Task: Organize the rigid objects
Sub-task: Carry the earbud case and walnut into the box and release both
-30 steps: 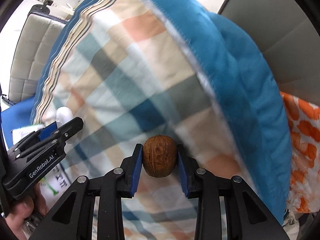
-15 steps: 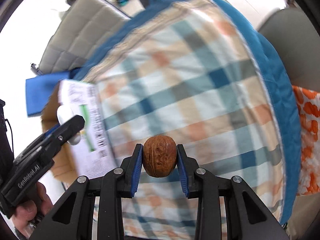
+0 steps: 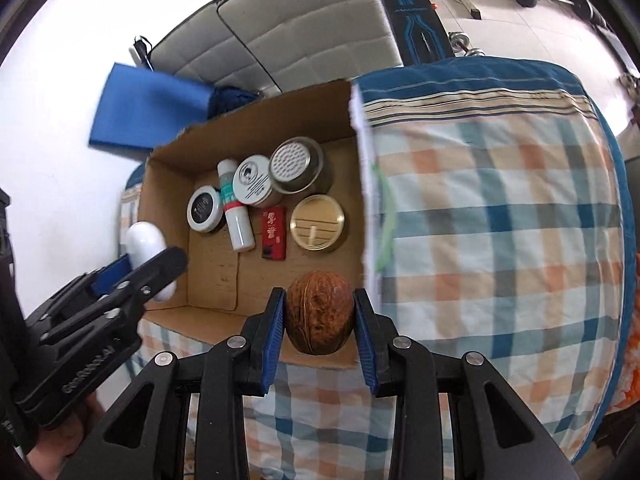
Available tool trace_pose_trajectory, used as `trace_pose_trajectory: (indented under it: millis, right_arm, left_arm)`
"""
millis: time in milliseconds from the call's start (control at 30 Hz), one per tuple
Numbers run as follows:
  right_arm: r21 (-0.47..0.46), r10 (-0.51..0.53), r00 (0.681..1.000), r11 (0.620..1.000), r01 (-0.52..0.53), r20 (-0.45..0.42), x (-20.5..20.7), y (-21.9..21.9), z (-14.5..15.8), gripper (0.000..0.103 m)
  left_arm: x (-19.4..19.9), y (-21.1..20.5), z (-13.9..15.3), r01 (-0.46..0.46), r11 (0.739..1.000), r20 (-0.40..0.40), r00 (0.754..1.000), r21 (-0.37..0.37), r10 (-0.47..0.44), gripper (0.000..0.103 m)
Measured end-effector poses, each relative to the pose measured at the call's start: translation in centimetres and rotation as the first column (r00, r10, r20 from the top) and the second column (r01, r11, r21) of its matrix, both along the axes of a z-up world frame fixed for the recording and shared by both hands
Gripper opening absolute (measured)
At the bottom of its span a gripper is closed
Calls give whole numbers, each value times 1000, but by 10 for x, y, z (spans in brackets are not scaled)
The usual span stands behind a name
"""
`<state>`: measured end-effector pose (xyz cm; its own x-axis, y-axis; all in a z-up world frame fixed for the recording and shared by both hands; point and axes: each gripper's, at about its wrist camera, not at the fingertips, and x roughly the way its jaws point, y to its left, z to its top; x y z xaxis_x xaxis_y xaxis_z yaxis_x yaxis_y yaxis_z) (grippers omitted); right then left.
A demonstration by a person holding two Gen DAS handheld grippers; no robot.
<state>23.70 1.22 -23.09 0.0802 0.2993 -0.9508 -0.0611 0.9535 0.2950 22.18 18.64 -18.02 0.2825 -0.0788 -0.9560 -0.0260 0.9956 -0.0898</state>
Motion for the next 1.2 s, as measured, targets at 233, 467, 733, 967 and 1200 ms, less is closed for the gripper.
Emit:
trace_pose_trajectory:
  millis: [233, 467, 733, 967, 1200]
  right_arm:
    - [-131, 36, 999, 991, -35, 7, 2, 61, -37, 35]
    - [-182, 32, 999, 983, -33, -9, 13, 84, -66, 35]
    - [-170, 7, 995, 985, -24, -101, 24, 94, -112, 35]
    - [-192, 9, 987, 981, -40, -158, 25, 99, -145, 35]
    - [-244, -3, 981, 969, -45, -193, 29, 99, -170, 35]
  left_arm:
    - [-6, 58, -31, -71, 998, -56, 996, 1, 70, 43]
    - [2, 80, -66, -84, 996, -113, 990, -19, 81, 43]
    - [20, 90, -118, -66, 996, -230, 972, -62, 50, 43]
    - [31, 94, -152, -59, 993, -327, 945, -105, 21, 43]
    - [33, 92, -171, -38, 994, -362, 932, -104, -2, 43]
